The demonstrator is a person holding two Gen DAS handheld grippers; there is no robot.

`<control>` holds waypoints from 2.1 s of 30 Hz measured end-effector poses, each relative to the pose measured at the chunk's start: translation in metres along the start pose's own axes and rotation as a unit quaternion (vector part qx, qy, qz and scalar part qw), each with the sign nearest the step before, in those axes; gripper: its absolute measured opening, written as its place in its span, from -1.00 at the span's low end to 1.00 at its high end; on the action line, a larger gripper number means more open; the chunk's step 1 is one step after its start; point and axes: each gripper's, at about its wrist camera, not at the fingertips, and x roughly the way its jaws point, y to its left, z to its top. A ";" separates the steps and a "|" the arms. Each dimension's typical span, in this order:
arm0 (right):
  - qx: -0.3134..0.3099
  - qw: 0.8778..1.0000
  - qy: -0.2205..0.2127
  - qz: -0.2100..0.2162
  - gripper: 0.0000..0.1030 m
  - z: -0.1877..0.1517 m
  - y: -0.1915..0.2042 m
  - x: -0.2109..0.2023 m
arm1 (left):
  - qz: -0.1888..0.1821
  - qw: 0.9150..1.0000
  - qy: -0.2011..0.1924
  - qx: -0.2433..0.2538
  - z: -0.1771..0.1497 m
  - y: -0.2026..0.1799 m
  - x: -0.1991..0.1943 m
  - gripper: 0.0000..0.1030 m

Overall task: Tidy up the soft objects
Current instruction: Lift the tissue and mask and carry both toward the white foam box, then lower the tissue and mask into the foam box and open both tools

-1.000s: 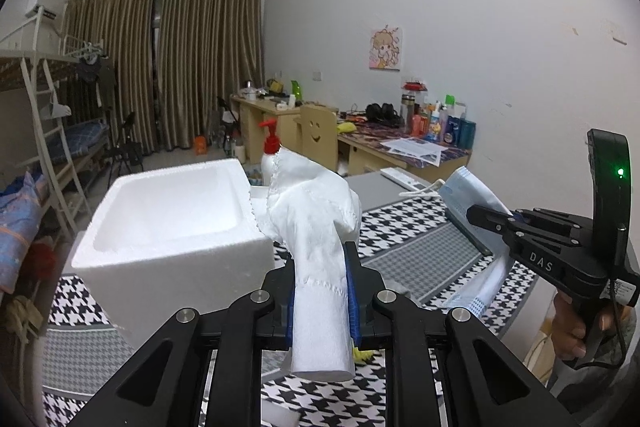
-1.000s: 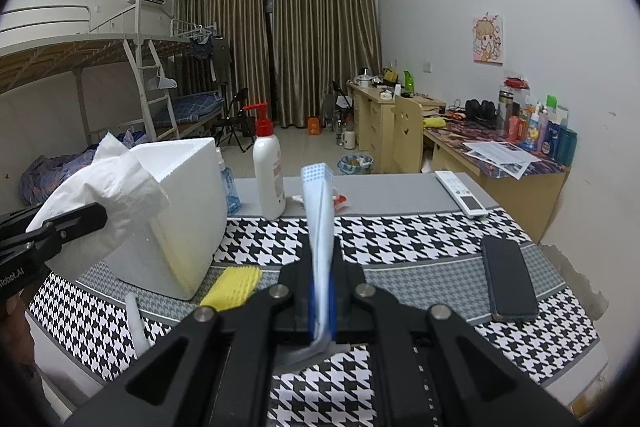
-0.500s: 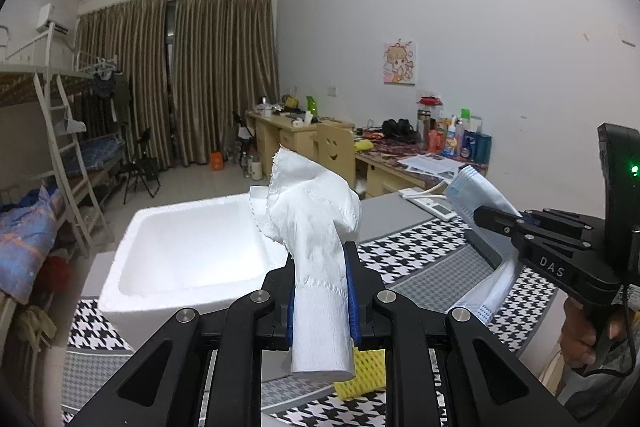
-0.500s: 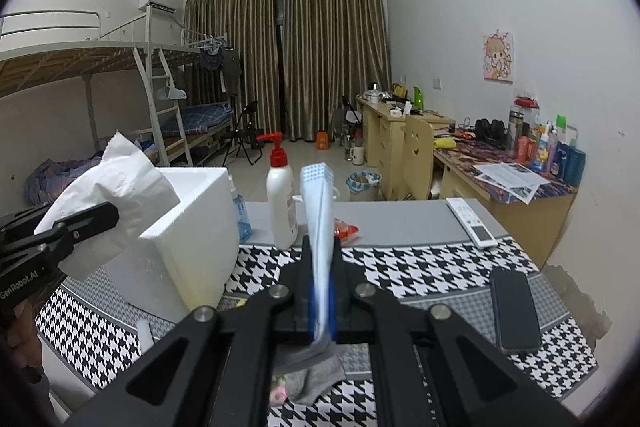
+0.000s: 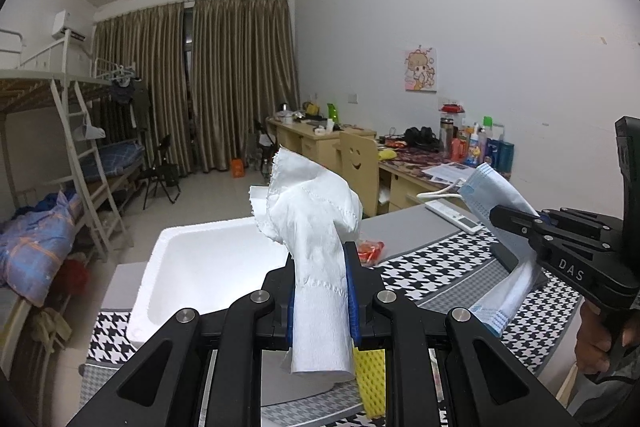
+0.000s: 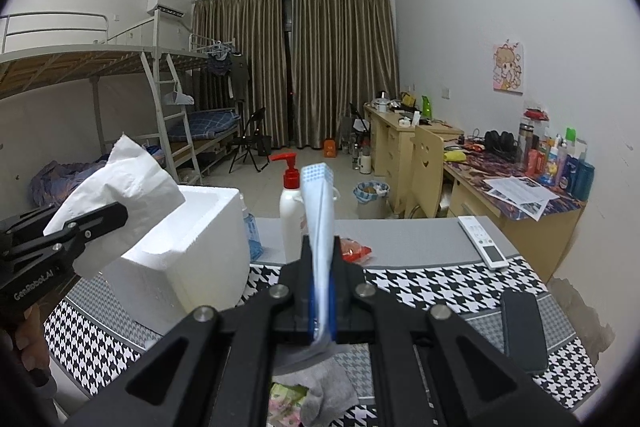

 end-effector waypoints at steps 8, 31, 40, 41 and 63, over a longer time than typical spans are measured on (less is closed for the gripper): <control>0.006 1.000 -0.002 0.002 -0.86 0.011 0.000 0.008 | 0.015 1.000 0.000 -0.004 0.008 0.009 0.007 -0.61; -0.030 0.999 -0.001 0.026 -0.86 0.047 0.043 0.040 | 0.085 0.996 0.006 -0.025 0.017 0.047 0.035 -0.61; -0.046 0.998 0.001 0.041 -0.86 0.055 0.059 0.048 | 0.103 0.994 0.017 -0.033 0.016 0.058 0.048 -0.61; -0.050 0.998 0.000 0.043 -0.86 0.056 0.062 0.048 | 0.104 0.994 0.019 -0.034 0.015 0.059 0.049 -0.61; -0.065 0.996 0.014 0.056 -0.85 0.062 0.084 0.072 | 0.126 0.989 0.042 -0.064 0.008 0.084 0.069 0.69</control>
